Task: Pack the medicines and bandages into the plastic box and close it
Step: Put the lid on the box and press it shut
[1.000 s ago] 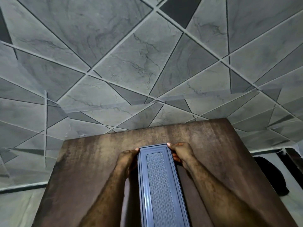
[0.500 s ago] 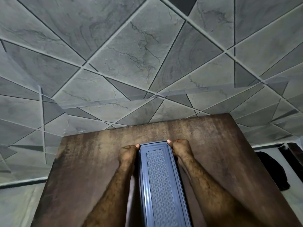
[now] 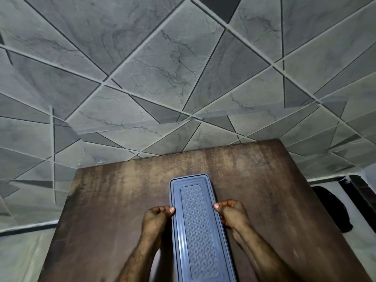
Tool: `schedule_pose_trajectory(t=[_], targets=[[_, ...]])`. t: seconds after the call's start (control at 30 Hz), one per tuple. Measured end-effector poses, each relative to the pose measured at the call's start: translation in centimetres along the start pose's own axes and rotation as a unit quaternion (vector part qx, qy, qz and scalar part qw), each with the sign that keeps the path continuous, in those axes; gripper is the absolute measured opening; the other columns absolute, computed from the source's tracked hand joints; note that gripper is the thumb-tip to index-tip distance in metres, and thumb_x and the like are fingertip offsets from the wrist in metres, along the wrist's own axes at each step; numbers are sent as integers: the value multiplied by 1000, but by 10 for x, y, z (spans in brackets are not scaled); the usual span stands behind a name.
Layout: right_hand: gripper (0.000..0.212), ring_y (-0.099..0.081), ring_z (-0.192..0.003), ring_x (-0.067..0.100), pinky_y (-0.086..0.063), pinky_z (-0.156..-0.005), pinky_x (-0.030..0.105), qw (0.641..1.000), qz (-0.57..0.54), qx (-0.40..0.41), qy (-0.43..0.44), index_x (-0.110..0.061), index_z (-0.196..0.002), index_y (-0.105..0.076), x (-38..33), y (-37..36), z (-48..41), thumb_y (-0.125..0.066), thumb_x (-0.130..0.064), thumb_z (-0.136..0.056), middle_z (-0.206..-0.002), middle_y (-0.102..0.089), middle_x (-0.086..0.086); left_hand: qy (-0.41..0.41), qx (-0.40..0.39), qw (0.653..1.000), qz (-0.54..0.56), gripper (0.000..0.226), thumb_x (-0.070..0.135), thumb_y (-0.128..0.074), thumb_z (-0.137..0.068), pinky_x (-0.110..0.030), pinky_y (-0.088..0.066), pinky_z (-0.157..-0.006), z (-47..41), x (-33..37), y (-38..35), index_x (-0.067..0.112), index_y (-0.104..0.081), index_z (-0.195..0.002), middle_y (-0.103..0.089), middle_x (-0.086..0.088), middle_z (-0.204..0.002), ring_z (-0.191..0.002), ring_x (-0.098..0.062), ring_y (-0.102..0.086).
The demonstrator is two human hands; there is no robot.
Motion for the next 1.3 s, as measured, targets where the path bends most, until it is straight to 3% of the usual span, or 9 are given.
schedule_pose_trajectory(t=[0.17, 0.3, 0.43, 0.63, 0.8, 0.93, 1.03, 1.17, 1.3], targets=[[16, -53, -54, 15, -43, -57, 25, 999, 14, 26, 28, -12, -66, -64, -3, 1, 2, -75, -10, -77, -60, -63, 4, -10, 9, 1000, -3, 9, 12, -72, -81, -41, -58, -72, 3, 2, 3, 4, -74, -80, -75, -19, -78, -69, -30, -69], [10, -51, -52, 12, -43, -49, 20, 999, 6, -21, 34, -8, -75, -64, -6, 7, 19, -72, -8, -81, -63, -63, 5, -28, -44, 998, -23, 18, 16, -72, -83, -26, -47, -48, 19, -5, 7, -1, -69, -88, -65, -9, -63, -49, -18, -56], [11, -53, -61, 10, -44, -55, 21, 996, 44, -77, 4, -12, -88, -64, 18, 24, 52, -72, -9, -81, -71, -63, 1, -14, -91, 993, -75, 21, 13, -78, -75, -26, -45, -50, 53, -30, 19, 8, -66, -91, -56, -3, -65, -54, -14, -52], [16, -56, -71, 18, -46, -62, 26, 994, 0, -103, -43, -8, -87, -61, 58, 41, 83, -74, -6, -78, -78, -63, 9, 52, -123, 987, -86, 31, 0, -75, -76, -25, -47, -49, 96, -70, 30, 1, -56, -100, -51, -9, -72, -53, -17, -51], [14, -51, -58, 15, -43, -51, 23, 997, 49, -51, 10, -8, -80, -61, 56, 39, 81, -75, -5, -79, -65, -60, 5, 17, -62, 993, -97, 47, 30, -83, -45, -34, -47, -61, 94, -73, 33, 12, -63, -83, -62, -3, -66, -60, -20, -56], [13, -52, -56, 14, -43, -53, 23, 998, 32, -46, 12, -8, -78, -63, 55, 39, 85, -76, -7, -77, -63, -61, 3, 26, -81, 995, -55, 33, 13, -84, -61, -29, -47, -54, 102, -72, 33, 8, -62, -84, -59, -3, -64, -54, -16, -54], [15, -50, -55, 13, -42, -54, 23, 998, 10, -69, 0, -9, -81, -61, 55, 39, 93, -75, -6, -78, -63, -60, 3, 15, -95, 994, -45, 39, 15, -86, -58, -27, -46, -50, 109, -73, 33, 9, -61, -87, -56, -1, -62, -50, -13, -53], [22, -56, -59, 11, -44, -53, 21, 994, 26, -97, -31, -11, -90, -57, 66, 45, 106, -74, -2, -78, -73, -63, 4, 24, -135, 988, -72, 34, -3, -80, -69, -35, -56, -60, 119, -86, 32, 9, -56, -91, -55, -4, -68, -55, -13, -59], [26, -58, -55, 8, -47, -48, 20, 993, 11, -106, -58, -11, -90, -57, 79, 51, 112, -76, -1, -75, -72, -64, 4, 20, -104, 991, -76, 37, -3, -82, -62, -36, -57, -62, 119, -91, 35, 7, -57, -87, -56, -8, -72, -60, -18, -60]])
Point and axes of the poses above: each hand's wrist, its own z-axis away from the middle knuckle, its own y-axis out of the back of the hand, x = y × z, the point moved 4 cm from there along -z, towards the middle knuckle
